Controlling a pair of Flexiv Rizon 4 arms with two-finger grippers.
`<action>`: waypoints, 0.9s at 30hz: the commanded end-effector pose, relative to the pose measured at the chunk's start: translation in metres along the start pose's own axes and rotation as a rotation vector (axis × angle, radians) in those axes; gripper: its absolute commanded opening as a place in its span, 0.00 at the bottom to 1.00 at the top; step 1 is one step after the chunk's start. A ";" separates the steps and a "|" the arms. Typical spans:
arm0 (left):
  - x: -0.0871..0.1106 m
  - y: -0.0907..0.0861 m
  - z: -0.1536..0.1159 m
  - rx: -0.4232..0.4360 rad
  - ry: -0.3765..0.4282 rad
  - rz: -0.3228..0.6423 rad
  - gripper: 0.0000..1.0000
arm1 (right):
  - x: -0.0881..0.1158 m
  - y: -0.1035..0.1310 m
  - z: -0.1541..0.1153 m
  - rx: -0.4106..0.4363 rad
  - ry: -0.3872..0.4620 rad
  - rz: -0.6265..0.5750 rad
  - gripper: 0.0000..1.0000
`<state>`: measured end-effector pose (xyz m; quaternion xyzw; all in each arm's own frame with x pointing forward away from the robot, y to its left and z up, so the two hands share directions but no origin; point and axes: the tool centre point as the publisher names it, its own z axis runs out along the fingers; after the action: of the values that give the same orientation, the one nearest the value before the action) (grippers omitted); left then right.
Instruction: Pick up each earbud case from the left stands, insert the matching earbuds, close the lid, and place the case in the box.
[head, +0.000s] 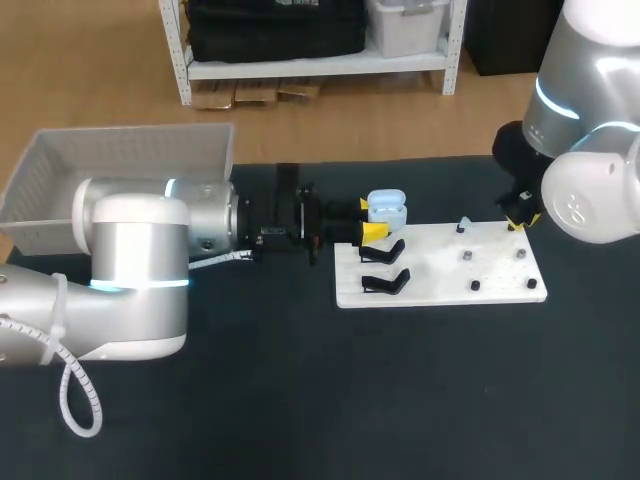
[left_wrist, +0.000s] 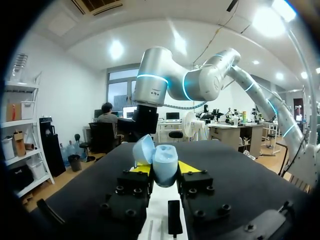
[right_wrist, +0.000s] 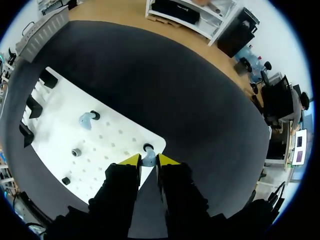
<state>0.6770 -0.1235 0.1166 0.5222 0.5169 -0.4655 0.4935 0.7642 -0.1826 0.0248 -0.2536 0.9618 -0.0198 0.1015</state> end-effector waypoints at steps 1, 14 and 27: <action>0.001 -0.001 0.000 -0.005 -0.005 0.003 0.00 | 0.000 0.001 0.001 0.007 -0.002 0.002 0.00; 0.001 -0.001 0.000 -0.005 -0.005 0.003 0.00 | 0.015 0.006 -0.052 0.074 -0.040 0.028 0.00; 0.001 -0.001 0.000 -0.005 -0.005 0.003 0.00 | 0.039 0.098 -0.155 0.084 0.038 0.253 0.00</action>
<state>0.6770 -0.1235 0.1166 0.5222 0.5169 -0.4655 0.4935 0.6807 -0.1335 0.1233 -0.1311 0.9864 -0.0331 0.0933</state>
